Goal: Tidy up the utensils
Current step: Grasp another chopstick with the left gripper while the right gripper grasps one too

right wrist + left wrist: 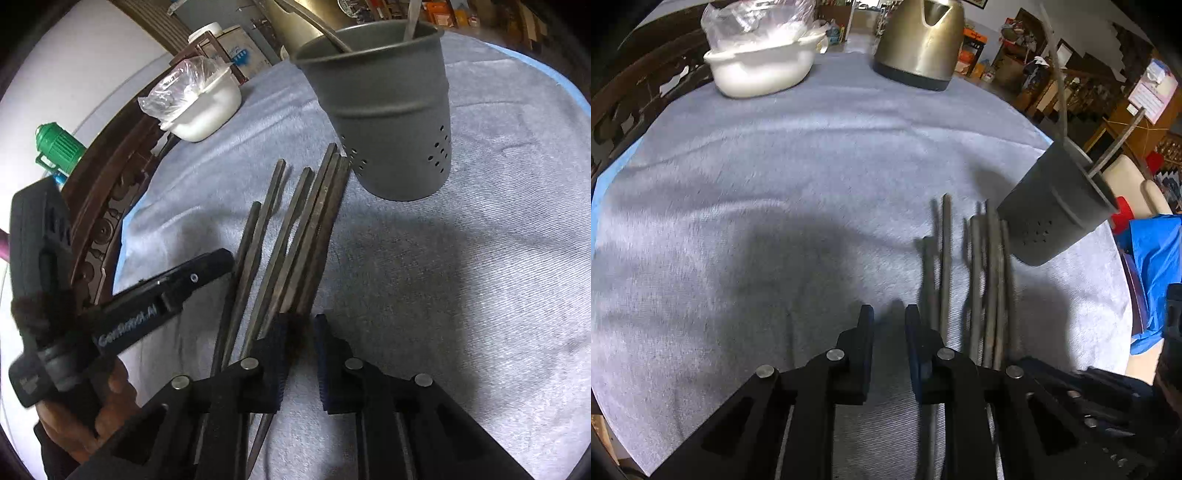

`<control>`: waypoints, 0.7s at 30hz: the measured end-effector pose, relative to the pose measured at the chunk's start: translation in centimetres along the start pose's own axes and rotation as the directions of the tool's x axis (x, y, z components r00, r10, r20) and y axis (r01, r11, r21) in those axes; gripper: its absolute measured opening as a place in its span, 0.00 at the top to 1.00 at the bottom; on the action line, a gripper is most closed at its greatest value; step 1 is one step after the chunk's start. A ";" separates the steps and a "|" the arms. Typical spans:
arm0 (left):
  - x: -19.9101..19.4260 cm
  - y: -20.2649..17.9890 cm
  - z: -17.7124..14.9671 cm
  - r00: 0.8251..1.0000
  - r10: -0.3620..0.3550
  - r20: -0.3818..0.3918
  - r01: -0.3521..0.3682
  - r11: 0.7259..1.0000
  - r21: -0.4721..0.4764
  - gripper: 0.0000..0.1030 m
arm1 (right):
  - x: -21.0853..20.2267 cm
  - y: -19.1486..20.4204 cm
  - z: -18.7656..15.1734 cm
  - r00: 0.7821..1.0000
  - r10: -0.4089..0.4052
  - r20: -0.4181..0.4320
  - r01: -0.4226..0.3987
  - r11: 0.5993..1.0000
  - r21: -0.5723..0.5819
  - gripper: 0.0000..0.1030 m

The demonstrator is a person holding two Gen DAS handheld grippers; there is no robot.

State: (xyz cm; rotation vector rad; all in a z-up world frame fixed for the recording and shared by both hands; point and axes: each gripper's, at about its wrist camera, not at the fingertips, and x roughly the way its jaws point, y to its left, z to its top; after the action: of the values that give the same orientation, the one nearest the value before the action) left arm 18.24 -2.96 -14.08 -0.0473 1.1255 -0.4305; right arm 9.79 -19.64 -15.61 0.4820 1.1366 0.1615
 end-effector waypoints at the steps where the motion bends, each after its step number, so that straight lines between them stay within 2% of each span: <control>1: -0.1 0.1 -0.1 1.000 0.000 0.001 0.000 1.000 0.000 0.84 | -0.2 -0.1 -0.1 1.000 -0.002 -0.006 0.002 1.000 -0.008 0.85; 6: -1.3 0.3 0.3 0.999 -0.038 0.034 0.038 0.999 -0.018 0.84 | -1.0 -1.3 -0.3 0.999 -0.039 -0.023 0.039 0.999 -0.002 0.88; 11: -0.9 -0.8 0.9 0.999 -0.043 0.034 0.043 0.999 0.002 0.84 | -1.6 -2.0 0.5 0.998 0.059 -0.017 -0.057 0.995 0.087 0.86; 17: 0.5 -1.3 1.5 0.999 -0.035 0.020 0.035 0.999 0.015 0.84 | 0.1 -0.9 0.6 0.999 0.036 -0.037 -0.033 0.997 0.064 0.85; 21: 0.7 -1.1 1.7 1.000 -0.012 0.022 0.011 1.000 0.020 0.83 | 0.2 0.1 0.4 1.000 0.001 -0.031 -0.002 1.000 -0.008 0.86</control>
State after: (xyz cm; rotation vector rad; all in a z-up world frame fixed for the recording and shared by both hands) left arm 19.63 -4.50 -13.69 -0.0414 1.0997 -0.4504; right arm 10.24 -19.55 -15.59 0.4747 1.1653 0.1753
